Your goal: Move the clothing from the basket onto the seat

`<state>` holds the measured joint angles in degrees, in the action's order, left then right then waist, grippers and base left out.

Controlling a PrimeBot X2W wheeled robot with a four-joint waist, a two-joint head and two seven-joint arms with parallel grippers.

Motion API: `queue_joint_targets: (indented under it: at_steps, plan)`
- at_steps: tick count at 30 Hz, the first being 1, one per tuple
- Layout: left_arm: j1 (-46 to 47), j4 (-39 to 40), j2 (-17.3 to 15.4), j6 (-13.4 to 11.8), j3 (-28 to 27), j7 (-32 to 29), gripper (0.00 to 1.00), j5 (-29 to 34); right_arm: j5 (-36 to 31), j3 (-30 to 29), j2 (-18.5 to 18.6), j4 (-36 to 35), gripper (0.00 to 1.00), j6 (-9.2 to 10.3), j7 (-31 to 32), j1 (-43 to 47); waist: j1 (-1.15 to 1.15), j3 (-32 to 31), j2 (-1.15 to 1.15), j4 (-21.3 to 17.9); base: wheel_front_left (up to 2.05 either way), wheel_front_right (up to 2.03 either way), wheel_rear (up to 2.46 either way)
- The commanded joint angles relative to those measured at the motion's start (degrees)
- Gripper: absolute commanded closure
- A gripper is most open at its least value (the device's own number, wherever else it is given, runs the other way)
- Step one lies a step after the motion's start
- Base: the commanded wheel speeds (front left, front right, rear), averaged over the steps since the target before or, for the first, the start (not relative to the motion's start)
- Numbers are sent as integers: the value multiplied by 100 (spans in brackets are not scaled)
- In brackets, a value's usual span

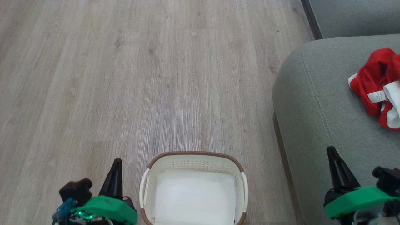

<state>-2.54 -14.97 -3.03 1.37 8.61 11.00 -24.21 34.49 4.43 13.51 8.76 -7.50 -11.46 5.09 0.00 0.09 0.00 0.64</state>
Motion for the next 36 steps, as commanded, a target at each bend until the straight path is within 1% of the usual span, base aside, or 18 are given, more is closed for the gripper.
queue_joint_targets:
  at_steps: [1,36]
  plan:
    - [315,181,-4,40,-112,-49,100,-172,170,-68,29,-145,100,-1,37,-300,0,0,0,-1,0,0,0]
    - [499,152,-3,230,-571,-608,100,-2373,2078,-345,-287,74,100,0,569,-569,0,3,0,-22,0,0,0]
